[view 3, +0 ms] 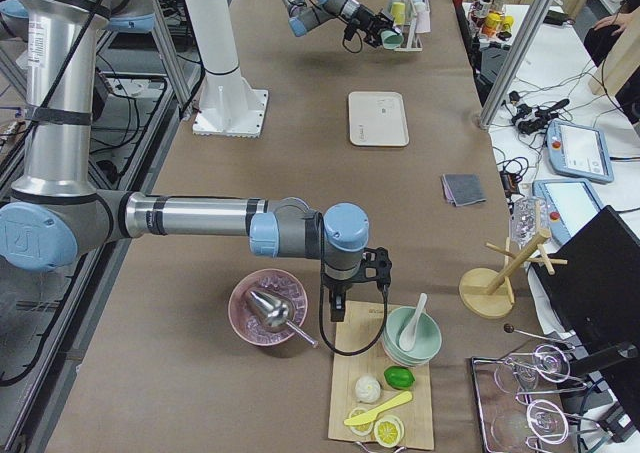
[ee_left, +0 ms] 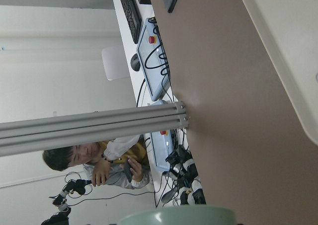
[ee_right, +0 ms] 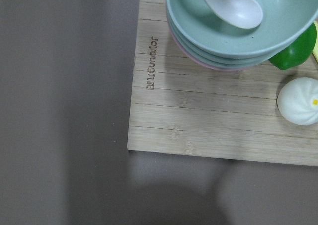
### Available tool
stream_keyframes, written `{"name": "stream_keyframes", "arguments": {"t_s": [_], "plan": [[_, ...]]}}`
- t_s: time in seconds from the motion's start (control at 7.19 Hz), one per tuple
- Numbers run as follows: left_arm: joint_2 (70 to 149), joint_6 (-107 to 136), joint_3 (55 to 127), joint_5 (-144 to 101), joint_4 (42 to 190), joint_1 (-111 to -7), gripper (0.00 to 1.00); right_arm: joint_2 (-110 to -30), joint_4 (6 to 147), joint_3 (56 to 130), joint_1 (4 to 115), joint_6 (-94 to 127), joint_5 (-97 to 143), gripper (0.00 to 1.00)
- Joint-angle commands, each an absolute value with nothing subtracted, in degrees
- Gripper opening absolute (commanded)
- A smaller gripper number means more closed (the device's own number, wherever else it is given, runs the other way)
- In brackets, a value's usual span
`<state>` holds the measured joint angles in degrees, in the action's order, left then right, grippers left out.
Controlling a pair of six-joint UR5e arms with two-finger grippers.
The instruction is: Pick up and place green cup on tray
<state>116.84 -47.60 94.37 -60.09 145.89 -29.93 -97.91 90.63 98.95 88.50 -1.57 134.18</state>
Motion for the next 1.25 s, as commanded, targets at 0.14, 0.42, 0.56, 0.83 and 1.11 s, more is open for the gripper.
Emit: {"name": "stream_keyframes", "arguments": {"t_s": [0.14,0.42,0.56,0.83,1.11], "plan": [[120.7,-35.7,90.4,-60.5,145.7,-28.0,0.76,-97.8,90.7,98.9,88.5,-1.5,134.1,1.00],[121.0,-26.0,89.4,-60.6,145.9,-26.0,0.76,-97.8,90.6,98.9,88.5,-1.5,134.1,1.00],[122.1,-24.7,88.9,-60.6,146.0,-25.6,0.76,-97.7,90.6,98.7,88.5,-1.5,134.1,1.00],[124.1,-17.7,86.0,-60.5,146.0,-24.9,0.77,-97.6,90.6,98.4,88.5,-1.5,134.1,1.00],[128.3,-12.2,81.7,-60.6,146.1,-24.4,0.77,-96.9,90.6,97.0,88.5,-1.5,134.1,1.00]]}}
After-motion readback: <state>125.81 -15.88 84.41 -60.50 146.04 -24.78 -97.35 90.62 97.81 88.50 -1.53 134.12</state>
